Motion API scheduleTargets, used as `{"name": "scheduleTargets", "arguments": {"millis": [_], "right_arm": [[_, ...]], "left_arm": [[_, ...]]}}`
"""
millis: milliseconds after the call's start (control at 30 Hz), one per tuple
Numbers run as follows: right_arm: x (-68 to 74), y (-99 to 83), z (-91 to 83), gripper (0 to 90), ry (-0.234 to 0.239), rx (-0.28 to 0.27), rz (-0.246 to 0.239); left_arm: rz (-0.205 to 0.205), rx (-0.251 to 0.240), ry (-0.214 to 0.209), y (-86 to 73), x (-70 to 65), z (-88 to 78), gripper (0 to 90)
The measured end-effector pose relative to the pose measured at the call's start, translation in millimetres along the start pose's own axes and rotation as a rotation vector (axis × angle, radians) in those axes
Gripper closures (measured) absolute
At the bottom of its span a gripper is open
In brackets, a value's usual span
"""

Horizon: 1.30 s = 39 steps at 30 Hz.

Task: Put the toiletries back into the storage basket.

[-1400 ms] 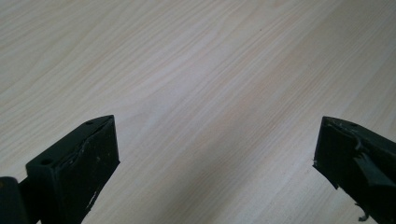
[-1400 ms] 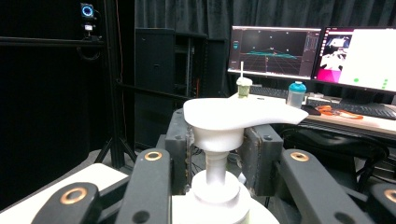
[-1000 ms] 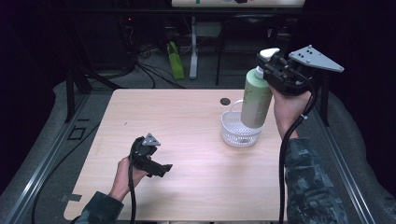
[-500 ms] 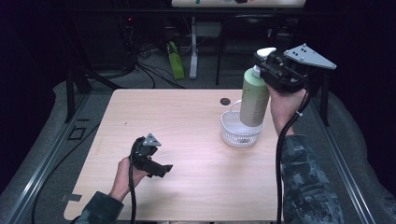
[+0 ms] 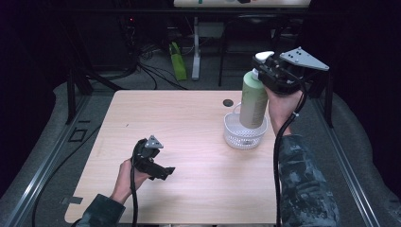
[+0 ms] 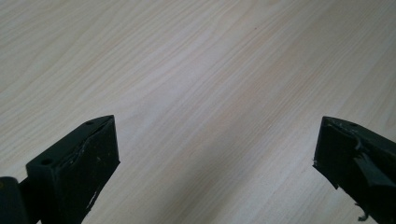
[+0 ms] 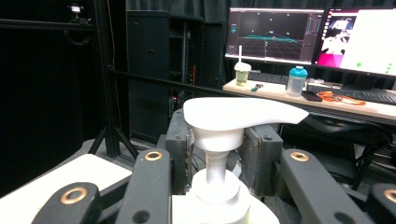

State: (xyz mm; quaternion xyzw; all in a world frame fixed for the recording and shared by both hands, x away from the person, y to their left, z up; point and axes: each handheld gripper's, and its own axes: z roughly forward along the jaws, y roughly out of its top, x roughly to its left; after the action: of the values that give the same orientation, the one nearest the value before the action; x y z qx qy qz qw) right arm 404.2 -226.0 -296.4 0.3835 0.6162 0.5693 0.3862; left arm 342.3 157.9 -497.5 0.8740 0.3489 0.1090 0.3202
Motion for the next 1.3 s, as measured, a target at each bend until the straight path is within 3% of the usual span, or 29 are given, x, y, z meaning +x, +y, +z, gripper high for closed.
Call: {"name": "scheduleTargets", "arguments": {"millis": [433, 1300], "right_arm": [[-7.2, -16.6, 4.7, 66.8, -0.007, -0.005, 0.037], [-9.1, -46.1, 19.6, 66.7, -0.022, 0.030, 0.055]], "left_arm": [[0.003, 0.001, -0.010, 0.4, 0.0, -1.1, 0.0], [0.004, -0.009, -0.005, 0.3, -0.7, -0.4, 0.0]]}}
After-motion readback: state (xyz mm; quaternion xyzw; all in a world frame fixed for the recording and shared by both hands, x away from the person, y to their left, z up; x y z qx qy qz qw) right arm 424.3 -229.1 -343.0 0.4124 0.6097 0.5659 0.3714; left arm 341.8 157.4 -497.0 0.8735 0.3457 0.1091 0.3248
